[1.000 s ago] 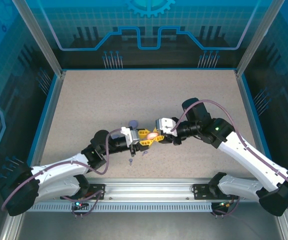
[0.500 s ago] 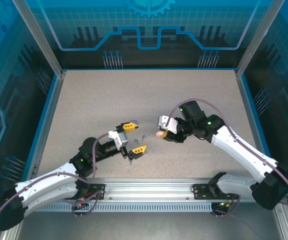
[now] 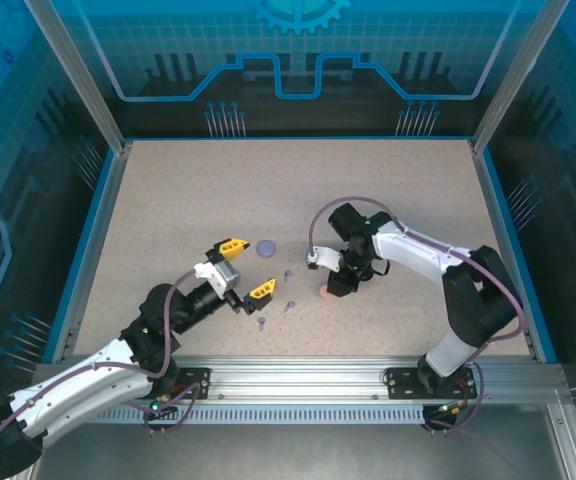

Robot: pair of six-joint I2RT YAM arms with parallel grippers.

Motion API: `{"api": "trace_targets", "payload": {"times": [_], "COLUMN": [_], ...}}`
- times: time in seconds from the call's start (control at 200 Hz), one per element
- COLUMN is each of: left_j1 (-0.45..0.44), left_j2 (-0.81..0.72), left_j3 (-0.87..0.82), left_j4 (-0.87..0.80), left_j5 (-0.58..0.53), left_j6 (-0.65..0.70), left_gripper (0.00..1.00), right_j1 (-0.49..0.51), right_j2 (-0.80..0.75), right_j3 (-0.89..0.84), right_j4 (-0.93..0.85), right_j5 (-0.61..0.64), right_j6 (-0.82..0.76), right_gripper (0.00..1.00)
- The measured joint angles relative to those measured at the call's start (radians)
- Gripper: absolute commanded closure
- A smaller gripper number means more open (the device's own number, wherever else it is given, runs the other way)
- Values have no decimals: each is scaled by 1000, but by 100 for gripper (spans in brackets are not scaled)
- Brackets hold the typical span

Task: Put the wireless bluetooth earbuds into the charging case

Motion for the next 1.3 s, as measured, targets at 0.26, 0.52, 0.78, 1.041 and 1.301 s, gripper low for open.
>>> {"api": "trace_targets", "payload": {"times": [0.26,0.52,0.78,1.041,1.301], "left_j1": [0,0,59,296,529], "left_j2": [2,15,47,53,66], "left_j3": [0,0,8,63,106], "left_j4": [-19,-24,-106,-233,-394], "left_j5": [-19,-48,-120,-132,-134], "left_j6": [0,2,-15,-201,-450], "left_gripper": [6,2,1,1,1], "right_j1": [-66,-93,-95,-59,35], "right_j2": [128,147,87,-24,47], "right_j3": [66,80,109,173,268], "right_j4": [-61,-85,-81,-12,115], "right_j5": [-10,9,99,156,142], "right_j6": [28,76,92,5,-203], "right_gripper": [79,53,33,17,6]}}
